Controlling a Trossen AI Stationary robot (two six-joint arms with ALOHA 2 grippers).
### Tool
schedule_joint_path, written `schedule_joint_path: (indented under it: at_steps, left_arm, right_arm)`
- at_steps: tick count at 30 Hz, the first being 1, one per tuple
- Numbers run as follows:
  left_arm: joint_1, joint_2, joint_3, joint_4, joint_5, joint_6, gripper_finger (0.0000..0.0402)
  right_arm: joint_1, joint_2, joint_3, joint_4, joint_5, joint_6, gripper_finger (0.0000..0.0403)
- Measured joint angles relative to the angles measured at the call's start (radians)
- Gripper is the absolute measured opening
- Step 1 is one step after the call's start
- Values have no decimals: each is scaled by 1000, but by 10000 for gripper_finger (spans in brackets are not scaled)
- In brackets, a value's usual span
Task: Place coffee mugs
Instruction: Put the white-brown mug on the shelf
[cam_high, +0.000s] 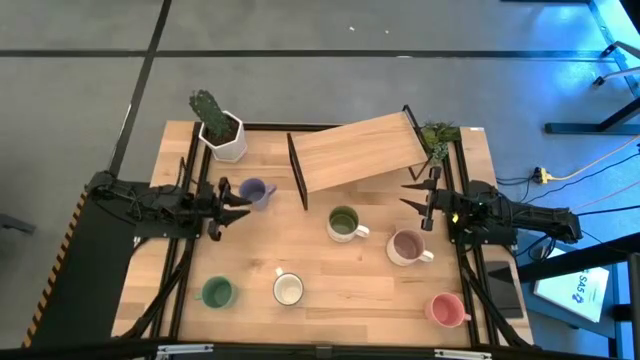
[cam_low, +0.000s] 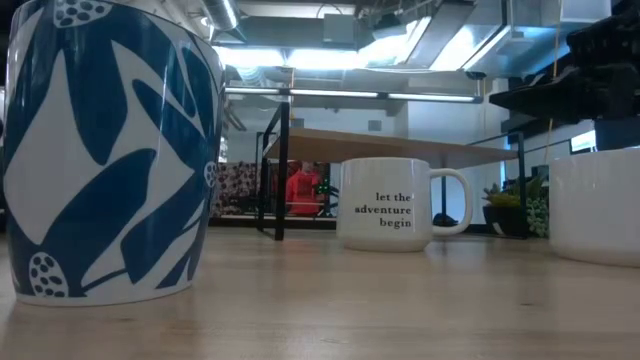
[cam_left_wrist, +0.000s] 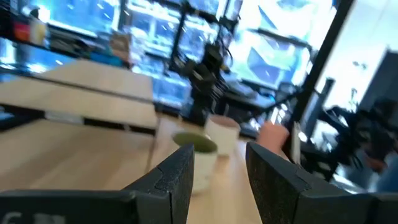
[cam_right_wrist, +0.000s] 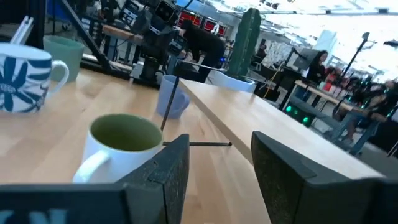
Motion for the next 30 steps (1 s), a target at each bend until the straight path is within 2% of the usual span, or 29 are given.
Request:
schedule_joint_path:
  at_steps: [3, 5, 11, 18, 23, 27, 30]
  left_arm:
    - [0, 0, 0, 21, -29, 8, 139]
    - [0, 0, 0, 36, -89, 25, 139]
    - [0, 0, 0, 52, -136, -133, 139]
    - [0, 0, 0, 70, -142, -313, 139]
    - [0, 0, 0, 100, -75, -412, 139]
    - [1, 0, 0, 163, -145, -513, 139]
    - [0, 0, 1, 216, -106, -625, 139]
  right_arm:
    - [0, 0, 0, 9, 22, 34, 160]
    - [0, 0, 0, 30, 23, 65, 160]
    - [0, 0, 0, 31, 22, 197, 160]
    - [0, 0, 0, 25, 4, 229, 160]
    - [0, 0, 0, 42, -73, 282, 160]
    - [1, 0, 0, 158, -103, 507, 160]
    - [1, 0, 0, 313, -112, 649, 160]
